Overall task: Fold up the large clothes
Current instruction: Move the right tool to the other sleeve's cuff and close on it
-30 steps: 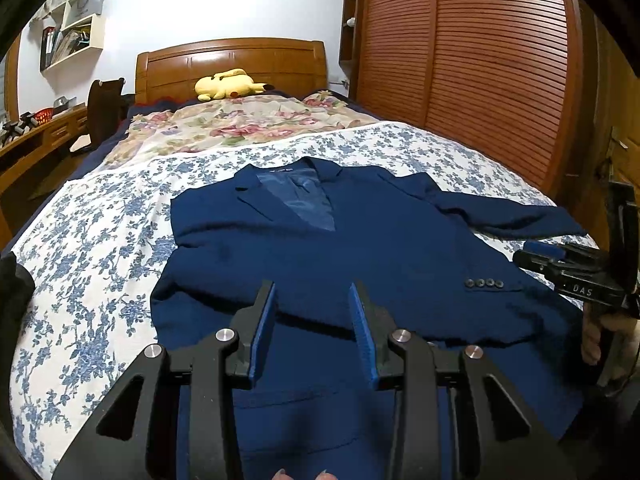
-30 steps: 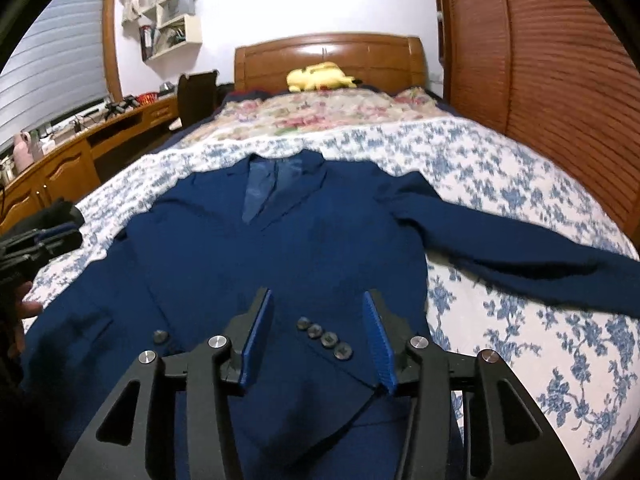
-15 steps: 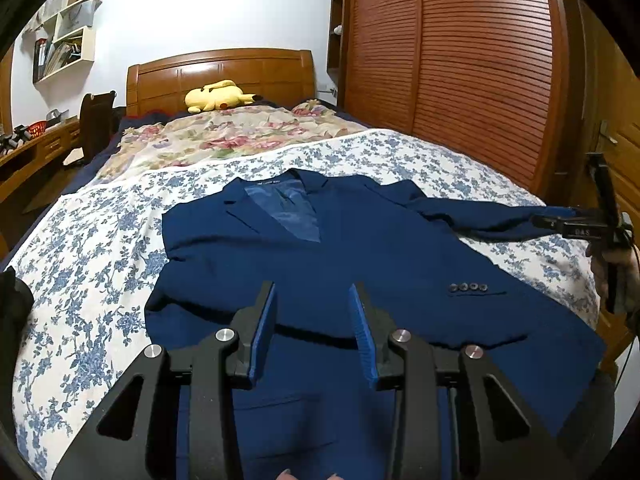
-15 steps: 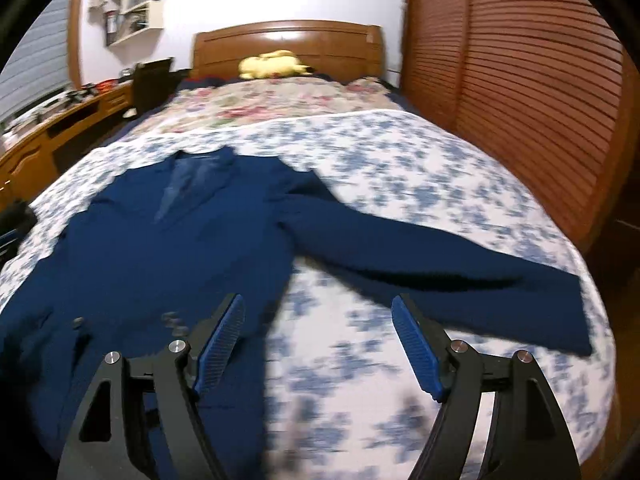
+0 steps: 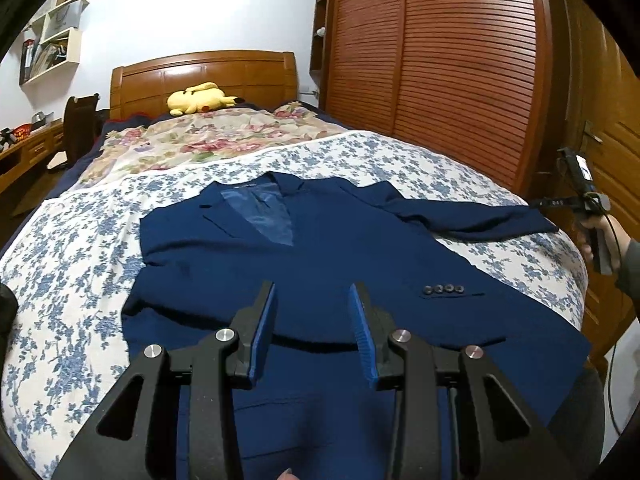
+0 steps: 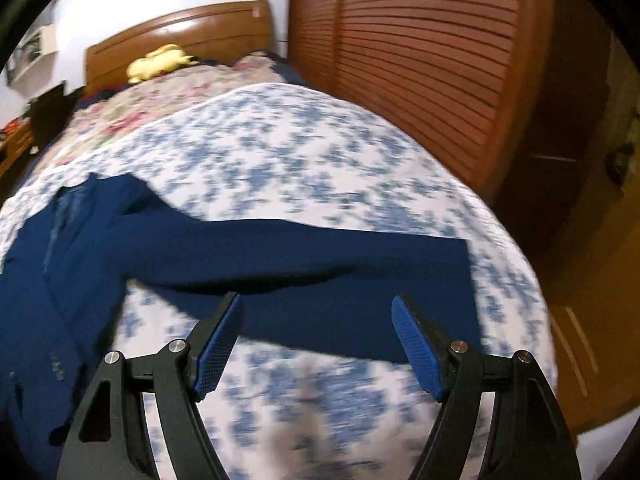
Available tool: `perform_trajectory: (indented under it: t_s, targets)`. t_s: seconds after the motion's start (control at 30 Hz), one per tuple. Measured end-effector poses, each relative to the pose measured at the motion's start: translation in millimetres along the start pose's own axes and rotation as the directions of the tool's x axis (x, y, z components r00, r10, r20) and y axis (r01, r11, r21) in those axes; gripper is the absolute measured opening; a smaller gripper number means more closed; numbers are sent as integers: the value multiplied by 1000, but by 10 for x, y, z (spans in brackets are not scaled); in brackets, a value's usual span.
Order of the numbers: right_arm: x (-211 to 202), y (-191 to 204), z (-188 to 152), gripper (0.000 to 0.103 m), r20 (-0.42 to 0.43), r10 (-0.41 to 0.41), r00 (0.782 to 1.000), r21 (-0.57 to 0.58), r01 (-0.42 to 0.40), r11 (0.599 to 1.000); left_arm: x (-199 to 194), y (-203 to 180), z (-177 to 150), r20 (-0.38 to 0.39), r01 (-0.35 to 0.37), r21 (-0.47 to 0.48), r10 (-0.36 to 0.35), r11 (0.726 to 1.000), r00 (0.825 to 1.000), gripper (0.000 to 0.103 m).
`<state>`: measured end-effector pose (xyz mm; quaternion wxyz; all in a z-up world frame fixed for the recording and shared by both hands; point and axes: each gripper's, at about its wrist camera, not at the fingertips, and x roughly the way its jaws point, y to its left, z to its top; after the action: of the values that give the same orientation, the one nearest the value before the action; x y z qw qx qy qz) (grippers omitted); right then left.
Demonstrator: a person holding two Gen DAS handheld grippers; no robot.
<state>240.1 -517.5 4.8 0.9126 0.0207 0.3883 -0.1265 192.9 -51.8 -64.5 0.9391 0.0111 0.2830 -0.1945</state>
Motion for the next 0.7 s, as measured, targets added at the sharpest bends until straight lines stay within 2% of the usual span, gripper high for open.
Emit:
perform_trajectory:
  t_s: [0.13,0.33,0.53,0.7]
  targets:
    - [169,-189,22,78,-50,-50,997,48,53,997,70,-115,-35,-20,13,23,-13,1000,1000,38]
    - [353,-425,48,78,-105,-82,991,130,95,987,158,-303,-91,-46,34,72,-31,997,998,38]
    - [444,-603,13,78,-156,-116,981,162,141,977,234,-450,-143,-80,71,93,-64,993,995,38]
    - [493,-676,-29,78,-184,-118,976,167,150,974,250,-519,-178,-82,73,103,-64,992,995,38]
